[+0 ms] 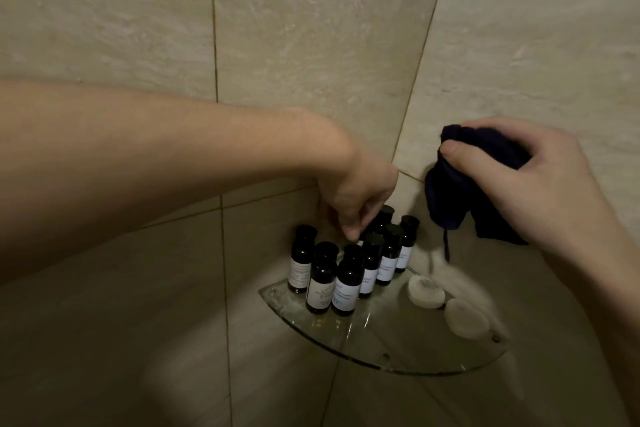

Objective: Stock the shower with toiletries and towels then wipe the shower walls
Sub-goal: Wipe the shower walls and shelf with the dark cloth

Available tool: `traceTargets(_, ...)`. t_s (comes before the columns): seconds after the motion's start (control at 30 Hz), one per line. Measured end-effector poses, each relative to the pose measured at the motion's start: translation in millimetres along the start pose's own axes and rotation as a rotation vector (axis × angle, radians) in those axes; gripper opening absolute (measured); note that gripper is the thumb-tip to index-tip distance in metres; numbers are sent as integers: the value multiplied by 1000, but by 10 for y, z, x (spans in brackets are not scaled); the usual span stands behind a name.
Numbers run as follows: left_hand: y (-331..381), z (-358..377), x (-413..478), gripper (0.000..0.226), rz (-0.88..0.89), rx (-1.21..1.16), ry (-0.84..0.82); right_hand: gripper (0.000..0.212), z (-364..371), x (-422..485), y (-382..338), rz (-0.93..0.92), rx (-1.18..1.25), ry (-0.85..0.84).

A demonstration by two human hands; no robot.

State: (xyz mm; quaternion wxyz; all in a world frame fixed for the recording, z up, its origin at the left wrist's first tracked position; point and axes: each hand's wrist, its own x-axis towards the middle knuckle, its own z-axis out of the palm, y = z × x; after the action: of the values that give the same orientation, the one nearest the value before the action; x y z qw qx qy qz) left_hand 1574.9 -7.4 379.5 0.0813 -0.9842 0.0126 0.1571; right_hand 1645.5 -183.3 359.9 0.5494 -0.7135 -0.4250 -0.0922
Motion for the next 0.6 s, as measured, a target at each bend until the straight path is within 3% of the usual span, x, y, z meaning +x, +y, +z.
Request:
traceTargets(0.43,21,-128,-524,20,-54,-103,-20,3,1,-19,-41,1,-37,2)
traceTargets(0.6,64,-15,-540,30,-41,27,-70,3,5,-32,-70,25,-32,-2)
